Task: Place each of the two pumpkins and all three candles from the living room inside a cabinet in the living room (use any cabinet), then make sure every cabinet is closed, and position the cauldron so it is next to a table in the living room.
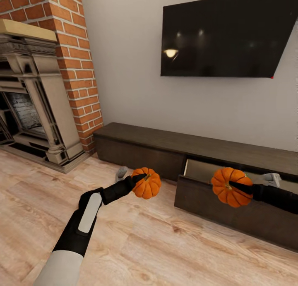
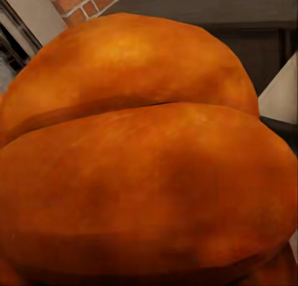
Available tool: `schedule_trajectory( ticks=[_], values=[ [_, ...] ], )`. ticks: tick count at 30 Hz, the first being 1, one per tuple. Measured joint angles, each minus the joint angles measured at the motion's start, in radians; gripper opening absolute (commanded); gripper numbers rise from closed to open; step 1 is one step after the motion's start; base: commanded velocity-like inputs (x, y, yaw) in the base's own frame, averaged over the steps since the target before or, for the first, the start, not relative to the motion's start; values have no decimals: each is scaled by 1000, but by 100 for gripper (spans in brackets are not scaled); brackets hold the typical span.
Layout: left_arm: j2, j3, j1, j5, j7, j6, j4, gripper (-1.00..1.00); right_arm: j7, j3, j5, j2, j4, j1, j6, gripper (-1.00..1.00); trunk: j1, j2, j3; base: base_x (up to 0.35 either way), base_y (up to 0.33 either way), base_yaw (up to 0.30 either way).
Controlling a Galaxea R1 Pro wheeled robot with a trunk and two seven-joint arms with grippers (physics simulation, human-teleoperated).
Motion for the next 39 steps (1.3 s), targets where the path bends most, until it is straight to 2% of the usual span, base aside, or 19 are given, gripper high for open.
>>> schedule_trajectory(
  ticks=[7, 10, 13, 17, 26, 27, 28, 29, 30, 31, 32, 34, 39],
  values=[
    [-17, -15, -11, -1, -6, -1, 16, -100, 23, -12, -13, -12, -1, -2, 8, -100, -3, 2, 28, 0, 0, -43],
    [-17, -48, -11, 1, -7, -1, 18, -100, 22, -8, -11, -11, -1, -4, 46, -100, -5, 2, 41, 0, 0, -225],
    [-20, -70, -16, 0, -7, -2, 17, -100, 21, -5, -8, -3, 0, -8, 46, -100, -6, 3, 54, 0, 0, -274],
    [-21, -79, -18, -7, 1, -6, 27, -100, 20, -4, -4, -5, 0, -9, 45, -100, -8, 4, 69, 0, 0, -291],
    [-26, -88, -34, -11, 2, -21, 115, -100, 6, -5, 3, 0, 0, -11, 46, -100, -12, 6, 104, 0, 0, -298],
    [-26, -90, -37, -2, -2, -16, 117, -100, 6, -5, 4, 0, 0, -11, 46, -100, -12, 6, 108, 0, 0, -299],
    [-26, -109, -46, -1, -9, -13, 113, -100, -18, -6, 8, -1, 1, -11, 44, -100, -13, 7, 112, 0, 0, -299],
    [-26, -114, -48, 4, -10, -12, 110, -100, -46, -6, 15, 0, 1, -12, 40, -100, -13, 7, 116, 0, 0, -299],
    [-26, -117, -49, -7, -10, -14, 109, -100, -63, -6, 13, 0, 1, -12, 42, -100, -13, 7, 120, 0, 0, -299],
    [-27, -122, -57, -9, -4, -16, 107, -100, -134, -9, 1, 2, 1, -10, 43, -100, -14, 7, 124, 0, 0, -299],
    [-27, -124, -64, 0, -4, -14, 106, -100, -159, -11, 21, 1, 1, -8, 34, -100, -14, 8, 127, 0, 0, -299],
    [-29, -127, -68, -6, -7, -16, 105, -100, -172, -9, -1, 2, 0, -7, 47, -100, -15, 8, 135, 0, 0, -299],
    [-33, -139, -71, -6, -12, -15, 103, -100, -185, -2, 3, 15, 0, -9, 47, -100, -18, 9, 155, 0, 0, -299]
  ],
)
